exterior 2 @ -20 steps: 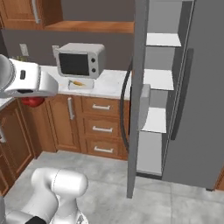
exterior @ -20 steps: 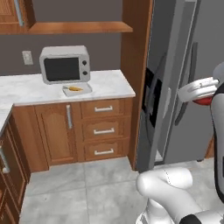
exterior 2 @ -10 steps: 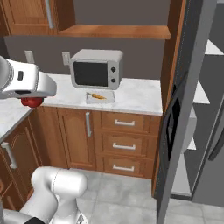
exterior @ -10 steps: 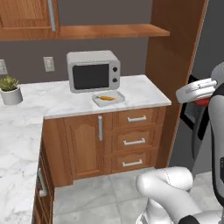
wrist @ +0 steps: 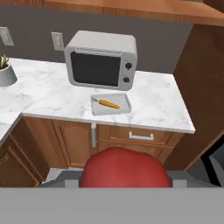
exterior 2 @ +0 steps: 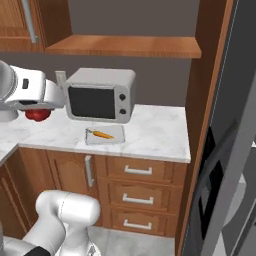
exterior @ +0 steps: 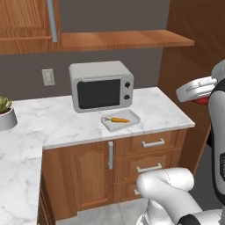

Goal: Take the carrot and bell pepper out of the freezer and place them in the tupperware container on the counter. Then put the tupperware containing the vegetables back in the freezer.

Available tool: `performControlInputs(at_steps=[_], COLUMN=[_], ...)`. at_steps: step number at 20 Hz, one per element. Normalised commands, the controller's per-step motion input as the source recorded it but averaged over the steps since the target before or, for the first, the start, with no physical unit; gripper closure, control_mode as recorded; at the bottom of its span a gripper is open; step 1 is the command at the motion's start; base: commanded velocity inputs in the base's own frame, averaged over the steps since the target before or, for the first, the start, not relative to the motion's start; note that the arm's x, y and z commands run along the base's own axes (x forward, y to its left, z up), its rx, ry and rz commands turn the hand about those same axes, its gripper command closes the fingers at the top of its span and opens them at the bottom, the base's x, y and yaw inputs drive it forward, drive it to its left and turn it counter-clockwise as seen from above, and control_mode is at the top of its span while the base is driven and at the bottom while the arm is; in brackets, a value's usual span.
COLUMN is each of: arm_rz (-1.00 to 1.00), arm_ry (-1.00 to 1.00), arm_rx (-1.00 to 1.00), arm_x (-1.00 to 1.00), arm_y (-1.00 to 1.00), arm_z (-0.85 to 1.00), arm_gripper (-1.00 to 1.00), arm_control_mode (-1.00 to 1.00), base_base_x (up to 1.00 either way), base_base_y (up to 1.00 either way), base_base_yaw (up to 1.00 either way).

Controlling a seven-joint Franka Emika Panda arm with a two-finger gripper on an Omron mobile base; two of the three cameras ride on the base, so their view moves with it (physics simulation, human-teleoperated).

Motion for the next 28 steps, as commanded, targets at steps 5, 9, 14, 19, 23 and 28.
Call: performControlInputs(at_steps=[5, 9, 14, 19, 23, 28], arm_rz=[0.00, 0.00, 0.00, 0.00, 0.00, 0.05], arm_ry=[0.00, 0.00, 0.00, 0.00, 0.12, 0.10], arm_rx=[0.00, 0.00, 0.00, 0.00, -0.02, -0.05], arm_x=[0.00, 0.00, 0.00, 0.00, 0.00, 0.18], arm_y=[0.00, 0.00, 0.00, 0.00, 0.00, 0.10], arm_z=[0.00, 0.00, 0.00, 0.00, -0.33, -0.63], arm_gripper=[1.00, 1.00, 1.00, 1.00, 1.00, 1.00], arm_control_mode=[1.00, 1.00, 1.00, 1.00, -1.00, -1.00], base_base_x=[0.69, 0.46, 0.31, 0.00, 0.00, 0.00], base_base_y=[0.09, 0.04, 0.01, 0.01, 0.00, 0.00], base_base_yaw=[0.00, 0.00, 0.00, 0.00, 0.00, 0.00])
